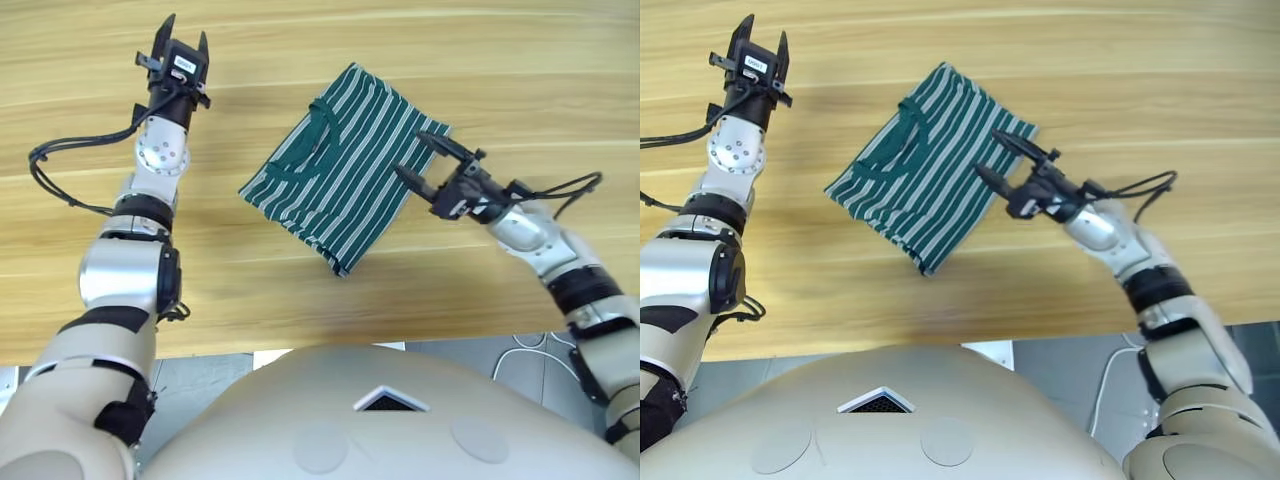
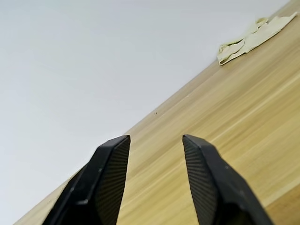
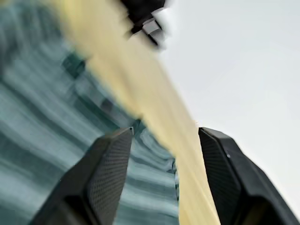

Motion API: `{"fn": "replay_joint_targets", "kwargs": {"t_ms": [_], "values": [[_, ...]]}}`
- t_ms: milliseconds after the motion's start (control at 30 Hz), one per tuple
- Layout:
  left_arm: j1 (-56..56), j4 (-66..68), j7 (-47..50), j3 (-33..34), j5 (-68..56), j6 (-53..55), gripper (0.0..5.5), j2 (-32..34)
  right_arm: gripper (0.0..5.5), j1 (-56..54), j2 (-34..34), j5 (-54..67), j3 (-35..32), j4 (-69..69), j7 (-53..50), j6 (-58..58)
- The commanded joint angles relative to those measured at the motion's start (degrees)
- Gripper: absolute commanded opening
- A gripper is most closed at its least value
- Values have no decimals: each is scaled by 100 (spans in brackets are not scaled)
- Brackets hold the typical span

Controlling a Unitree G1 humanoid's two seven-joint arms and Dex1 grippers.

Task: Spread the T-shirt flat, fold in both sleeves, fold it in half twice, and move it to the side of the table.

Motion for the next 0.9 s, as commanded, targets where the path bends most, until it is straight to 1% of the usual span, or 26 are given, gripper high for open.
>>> {"fn": "replay_joint_targets", "kwargs": {"t_ms": [33,100,167,267,367,500,633,767,900], "values": [[166,9,-13,-55,10,-81,207,-42,259,590,702,-659,256,-774,175,1130],[198,-10,-59,-33,-36,-137,207,-58,259,682,1078,-1434,440,-948,81,1802],[207,-18,-124,-4,-84,-191,207,-83,259,687,1370,-1944,539,-1060,47,2214],[196,0,-147,-20,-78,-204,207,-166,259,527,1780,-2471,649,-1279,38,2600],[197,38,-135,-16,-80,-165,207,-277,259,361,2041,-2733,707,-1341,62,2756],[212,47,-136,-28,-62,-174,207,-390,259,264,2023,-3173,776,-1241,-5,2785],[227,59,-102,-29,-48,-162,207,-452,259,157,2105,-3312,853,-1094,50,2793],[174,69,-79,-56,-24,-157,207,-562,259,-266,2243,-3698,1051,77,-234,2815],[157,64,-51,-62,-9,-171,207,-617,259,-432,2125,-4153,1496,753,-340,2680]]}}
